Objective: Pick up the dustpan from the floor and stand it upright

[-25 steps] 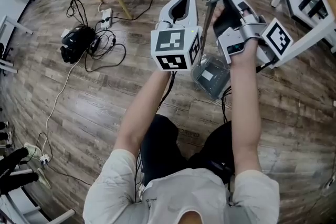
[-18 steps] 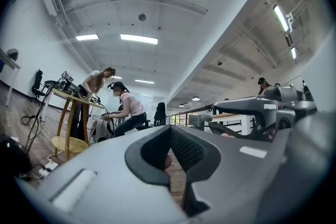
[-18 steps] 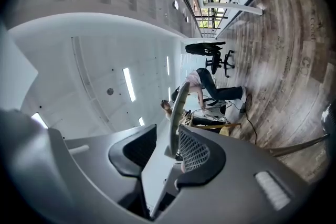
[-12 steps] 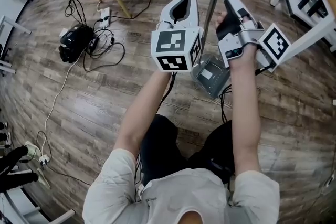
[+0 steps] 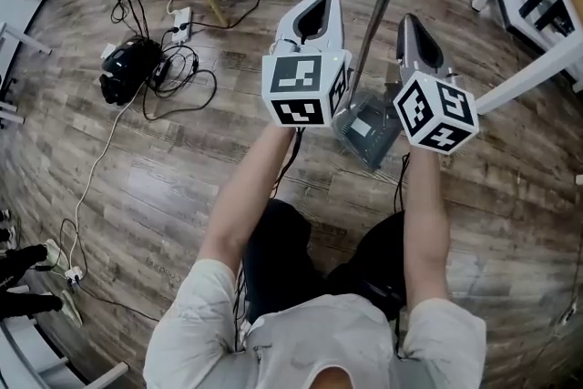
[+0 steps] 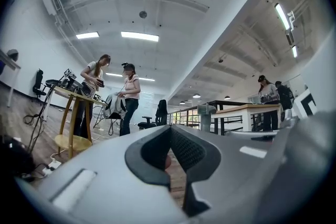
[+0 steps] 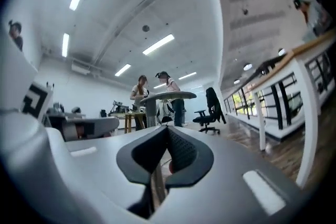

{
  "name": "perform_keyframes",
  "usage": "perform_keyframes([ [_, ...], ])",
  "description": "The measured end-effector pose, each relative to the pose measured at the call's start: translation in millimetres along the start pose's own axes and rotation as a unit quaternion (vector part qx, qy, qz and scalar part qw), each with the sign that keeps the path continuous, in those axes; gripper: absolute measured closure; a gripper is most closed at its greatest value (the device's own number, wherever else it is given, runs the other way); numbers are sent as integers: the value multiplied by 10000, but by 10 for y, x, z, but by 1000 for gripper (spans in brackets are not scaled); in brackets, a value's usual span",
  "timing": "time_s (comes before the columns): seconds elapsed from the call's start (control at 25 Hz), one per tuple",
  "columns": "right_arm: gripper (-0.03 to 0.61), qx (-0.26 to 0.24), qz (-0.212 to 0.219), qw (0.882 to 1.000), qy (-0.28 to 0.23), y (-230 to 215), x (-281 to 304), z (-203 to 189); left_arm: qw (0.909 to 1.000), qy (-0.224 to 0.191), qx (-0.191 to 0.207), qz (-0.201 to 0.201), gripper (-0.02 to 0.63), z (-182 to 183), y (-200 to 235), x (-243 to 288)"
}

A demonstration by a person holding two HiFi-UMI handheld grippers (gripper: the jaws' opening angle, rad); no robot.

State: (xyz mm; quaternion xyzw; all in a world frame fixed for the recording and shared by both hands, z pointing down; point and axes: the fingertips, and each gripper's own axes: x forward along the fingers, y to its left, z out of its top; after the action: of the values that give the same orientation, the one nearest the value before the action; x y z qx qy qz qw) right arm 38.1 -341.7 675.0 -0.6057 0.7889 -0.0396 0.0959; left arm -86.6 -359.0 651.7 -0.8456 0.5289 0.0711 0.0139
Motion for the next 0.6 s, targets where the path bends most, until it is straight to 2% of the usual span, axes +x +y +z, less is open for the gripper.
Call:
perform_keyframes([
  [0.12,572,-648,-151,9978,-59,91,-9,-124,9999,-57,100,5,594,-49,127,-82],
  [0.32,574,-794,-238,9965,-127,161,98,-59,9998,5,205,7,594,-12,286,-10],
  [0.44,574,-782,-319,9963,-145,138,149,173,9996,-7,272,-41,594,214,249,84],
  [0.6,574,-796,-405,9958,-180,94,260,738,9982,-99,567,-157,594,783,97,285],
])
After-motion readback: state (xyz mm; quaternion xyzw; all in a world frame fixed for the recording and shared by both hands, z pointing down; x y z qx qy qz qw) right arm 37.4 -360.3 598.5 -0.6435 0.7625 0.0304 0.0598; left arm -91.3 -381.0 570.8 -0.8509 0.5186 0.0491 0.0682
